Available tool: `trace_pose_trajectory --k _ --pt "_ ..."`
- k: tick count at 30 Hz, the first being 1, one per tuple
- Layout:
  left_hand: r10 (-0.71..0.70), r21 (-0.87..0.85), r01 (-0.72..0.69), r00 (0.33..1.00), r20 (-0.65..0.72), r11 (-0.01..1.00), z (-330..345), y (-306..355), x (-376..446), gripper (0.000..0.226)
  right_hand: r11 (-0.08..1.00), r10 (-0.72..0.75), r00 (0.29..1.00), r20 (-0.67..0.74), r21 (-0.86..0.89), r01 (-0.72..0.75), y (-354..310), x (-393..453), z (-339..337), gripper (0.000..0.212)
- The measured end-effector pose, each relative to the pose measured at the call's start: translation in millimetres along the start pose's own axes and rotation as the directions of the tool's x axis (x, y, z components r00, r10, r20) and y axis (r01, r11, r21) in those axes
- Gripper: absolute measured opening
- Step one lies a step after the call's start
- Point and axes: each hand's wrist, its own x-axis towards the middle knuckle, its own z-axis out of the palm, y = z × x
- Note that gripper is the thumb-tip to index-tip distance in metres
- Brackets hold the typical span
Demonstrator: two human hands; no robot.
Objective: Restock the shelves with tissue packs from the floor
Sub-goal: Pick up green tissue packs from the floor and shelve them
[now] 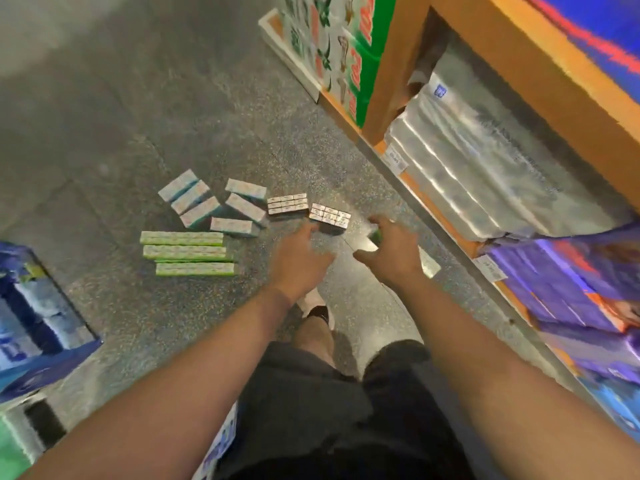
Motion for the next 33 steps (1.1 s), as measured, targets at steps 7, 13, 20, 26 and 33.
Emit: trace_pose_trajectory --k 7,13,20,26,33 --pt "-0.098 0.075 0.094 0.994 0.049 0.993 70.0 -74.8 178.4 0.06 0.976 0.14 0.989 0.05 -0.172 -0.13 40.8 192.8 133.8 0.08" --pt "-0.208 0.066 0.202 0.973 0.103 0.977 171.9 -162.9 324.6 0.067 0.953 0.2 0.973 0.113 -0.254 -0.167 110.6 351.7 265.4 0.102" --pt "-0.24 0.048 0.238 0.97 0.047 0.97 231.3 -206.0 381.2 0.064 0.908 0.136 0.977 0.162 -0.416 -0.057 167.2 425.3 335.9 0.073" --pt "-0.237 0.077 0.233 0.97 0.047 0.969 199.6 -167.3 357.3 0.071 0.942 0.066 0.979 0.192 -0.337 0.002 141.6 379.4 272.2 0.054" --pt "-0.236 -0.115 0.234 0.972 0.001 0.965 82.9 -86.3 283.3 0.097 0.957 -0.16 0.951 0.264 -0.194 0.215 37.2 285.3 118.4 0.059"
